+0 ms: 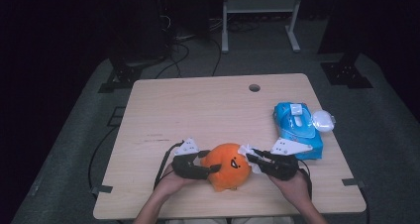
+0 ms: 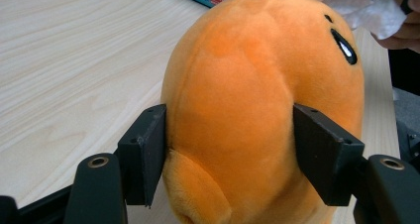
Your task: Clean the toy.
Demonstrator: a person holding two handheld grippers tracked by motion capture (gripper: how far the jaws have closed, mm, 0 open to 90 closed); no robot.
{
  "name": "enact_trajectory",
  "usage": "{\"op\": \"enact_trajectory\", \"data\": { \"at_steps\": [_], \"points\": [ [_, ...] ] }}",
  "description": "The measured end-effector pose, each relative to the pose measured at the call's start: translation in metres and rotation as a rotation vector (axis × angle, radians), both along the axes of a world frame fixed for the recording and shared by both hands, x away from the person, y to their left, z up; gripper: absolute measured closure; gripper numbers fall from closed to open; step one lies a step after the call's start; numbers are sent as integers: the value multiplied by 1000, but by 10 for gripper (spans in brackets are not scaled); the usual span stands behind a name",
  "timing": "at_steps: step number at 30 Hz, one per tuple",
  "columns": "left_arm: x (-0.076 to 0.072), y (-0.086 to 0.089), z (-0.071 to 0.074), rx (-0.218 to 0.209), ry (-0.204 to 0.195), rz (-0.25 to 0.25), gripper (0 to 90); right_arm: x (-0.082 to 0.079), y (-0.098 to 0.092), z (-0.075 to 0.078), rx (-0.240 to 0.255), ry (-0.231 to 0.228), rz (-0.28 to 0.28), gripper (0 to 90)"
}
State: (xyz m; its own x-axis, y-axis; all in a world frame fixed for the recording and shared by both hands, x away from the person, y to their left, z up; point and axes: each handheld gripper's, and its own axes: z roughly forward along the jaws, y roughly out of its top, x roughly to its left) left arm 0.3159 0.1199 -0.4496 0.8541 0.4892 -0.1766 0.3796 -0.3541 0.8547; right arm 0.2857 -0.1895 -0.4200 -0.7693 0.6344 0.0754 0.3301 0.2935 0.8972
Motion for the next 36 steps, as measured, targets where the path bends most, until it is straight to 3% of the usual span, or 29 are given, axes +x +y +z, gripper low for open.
{"op": "enact_trajectory", "data": {
  "at_steps": [3, 8, 10, 14, 16, 22, 29, 33, 36],
  "points": [
    [1, 1, -1, 0, 4, 2, 334, -2, 1, 1, 21, 0, 7, 754],
    [3, 3, -2, -11, 18, 7, 331, -12, 15, 6, 35, -33, 84, 752],
    [3, 2, -2, -14, 17, 6, 332, -10, 14, 5, 15, -36, 62, 753],
    [2, 2, -2, -12, 15, 1, 330, 0, 0, 0, 16, 4, -8, 752],
    [2, 1, -2, -4, 12, 6, 327, -3, 2, 1, 5, -1, -6, 752],
    [1, 0, -1, 0, 7, 11, 325, -12, 20, 7, 2, -48, 76, 751],
    [0, -3, 0, 4, -3, 10, 322, -1, 1, 0, 8, -4, -8, 751],
    [-3, -8, 0, 11, -28, 16, 320, -11, 20, 7, 17, -45, 69, 750],
    [-3, -8, 1, 15, -28, 19, 320, -12, 29, 6, -10, -62, 101, 751]
  ]
}}
